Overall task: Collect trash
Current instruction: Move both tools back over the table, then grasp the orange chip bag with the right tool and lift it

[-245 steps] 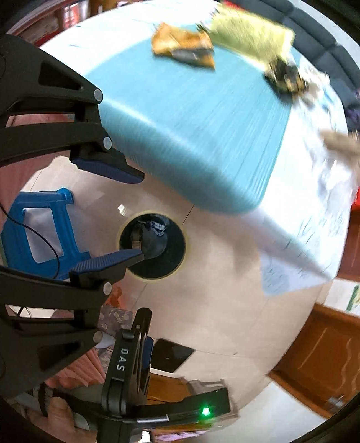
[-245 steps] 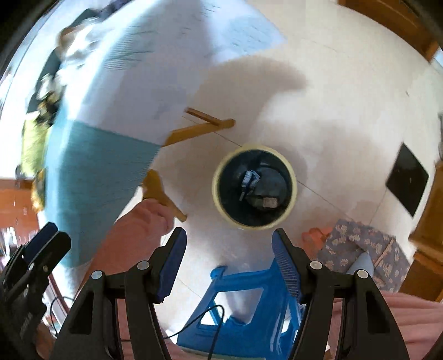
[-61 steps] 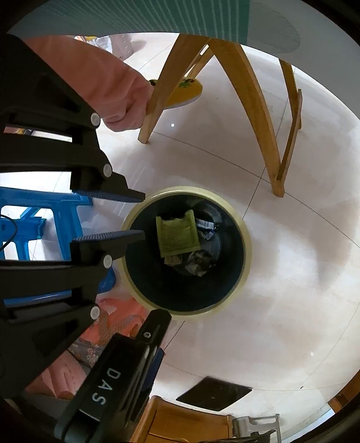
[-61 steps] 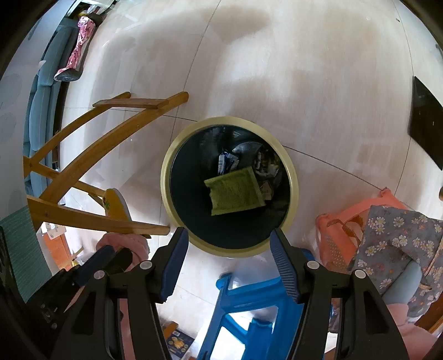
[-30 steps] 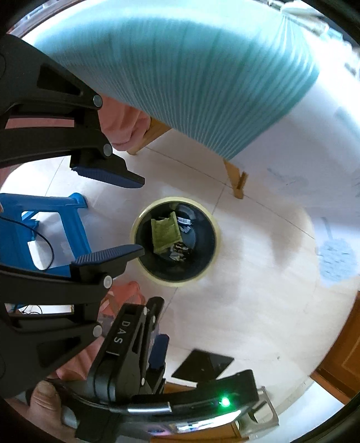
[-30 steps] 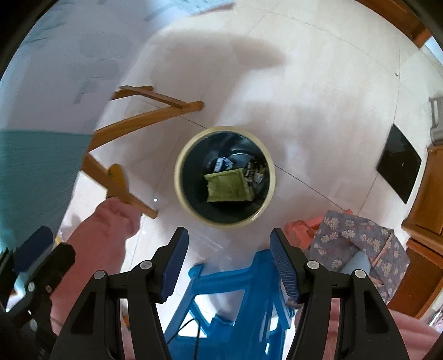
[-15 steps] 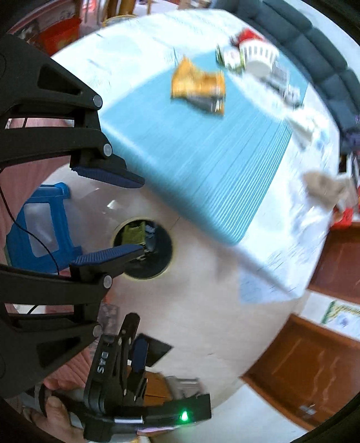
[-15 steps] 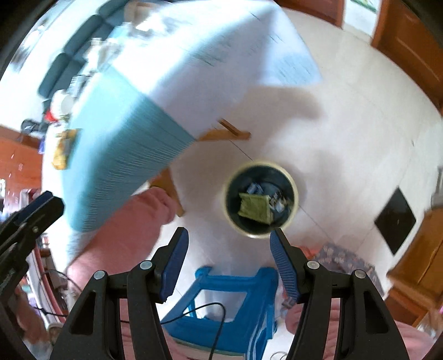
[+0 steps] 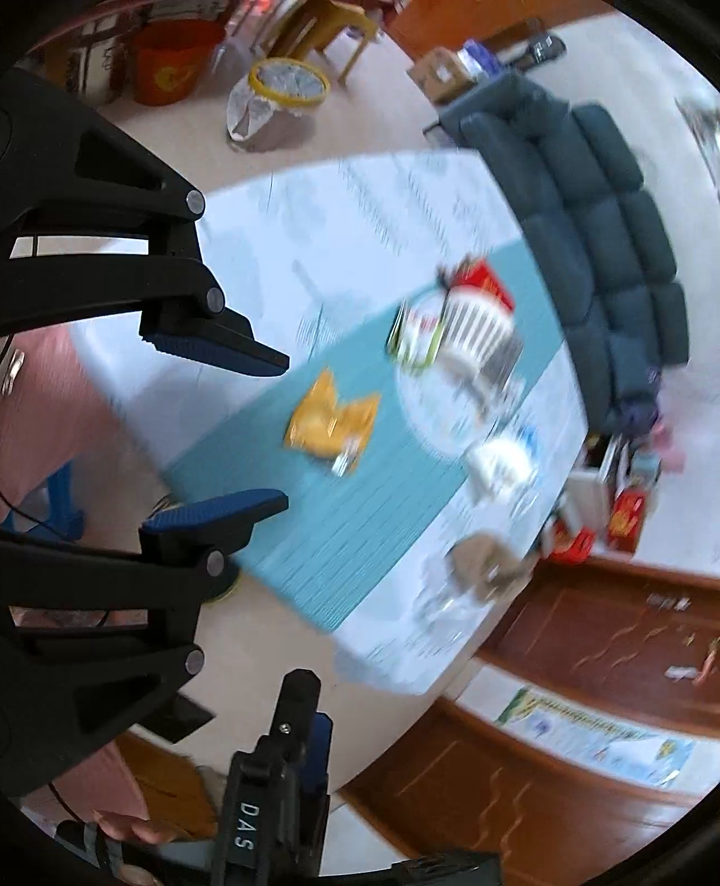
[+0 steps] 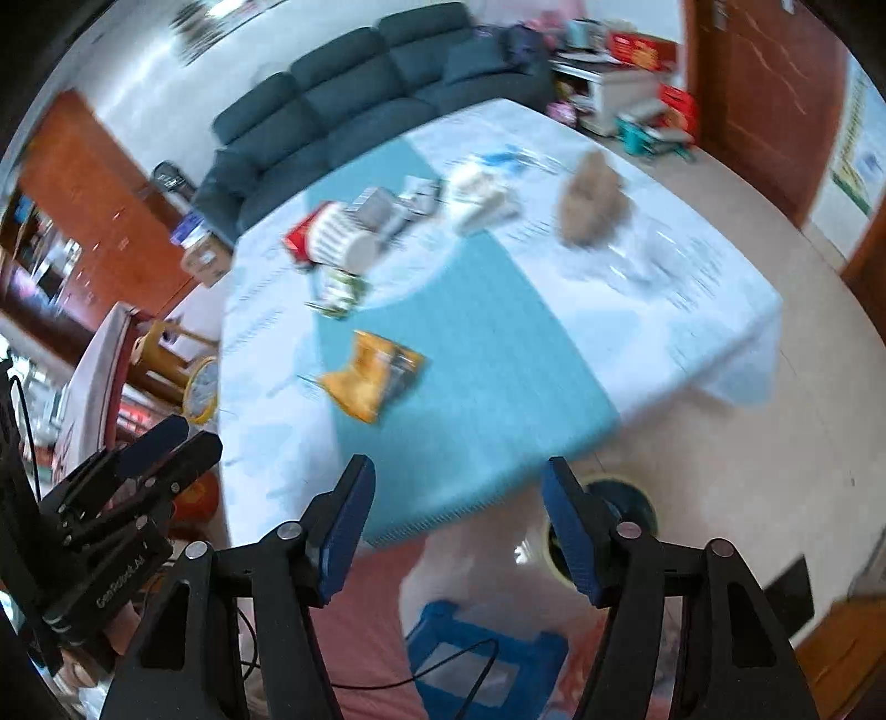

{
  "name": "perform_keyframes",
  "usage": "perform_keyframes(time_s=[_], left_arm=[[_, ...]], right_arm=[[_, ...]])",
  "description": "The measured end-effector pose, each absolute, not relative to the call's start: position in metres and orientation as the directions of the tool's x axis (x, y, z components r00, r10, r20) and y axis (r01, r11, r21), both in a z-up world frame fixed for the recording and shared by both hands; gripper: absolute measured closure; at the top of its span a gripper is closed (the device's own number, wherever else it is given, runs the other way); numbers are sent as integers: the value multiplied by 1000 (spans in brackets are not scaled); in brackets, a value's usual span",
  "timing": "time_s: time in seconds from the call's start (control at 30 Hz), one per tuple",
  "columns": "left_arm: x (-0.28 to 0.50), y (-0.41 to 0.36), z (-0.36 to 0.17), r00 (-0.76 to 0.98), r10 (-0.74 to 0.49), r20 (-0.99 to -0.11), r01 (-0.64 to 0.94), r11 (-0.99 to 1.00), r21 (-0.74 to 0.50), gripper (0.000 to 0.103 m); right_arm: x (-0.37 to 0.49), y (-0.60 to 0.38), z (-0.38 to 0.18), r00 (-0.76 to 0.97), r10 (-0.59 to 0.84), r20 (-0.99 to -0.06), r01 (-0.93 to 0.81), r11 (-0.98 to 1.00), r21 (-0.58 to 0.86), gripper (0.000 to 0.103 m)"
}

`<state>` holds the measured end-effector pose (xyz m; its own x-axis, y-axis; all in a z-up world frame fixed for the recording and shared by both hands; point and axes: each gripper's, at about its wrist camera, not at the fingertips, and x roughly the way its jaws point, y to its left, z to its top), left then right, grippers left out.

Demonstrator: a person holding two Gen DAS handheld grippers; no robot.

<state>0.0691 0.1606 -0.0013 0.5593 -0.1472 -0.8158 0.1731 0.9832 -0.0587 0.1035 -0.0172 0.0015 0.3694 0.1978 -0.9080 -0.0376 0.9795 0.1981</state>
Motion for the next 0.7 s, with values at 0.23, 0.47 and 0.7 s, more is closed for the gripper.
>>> perform_keyframes(time_s=[0.23,0.47,0.7], left_arm=[[85,230,1,578,-73,-812,43,997,-59,64],[113,270,-24,546,-44,-836,-46,995,-83,64],[149,280,-51,514,-59,-856,-78,990,-115,64]], right_arm=[[164,53,-30,294,255,-921,-105,966,234,33],[215,90,-99,212,257,-943,-137,963,232,25],[234,109,-148,161,188,-969,-184,970,158,22]])
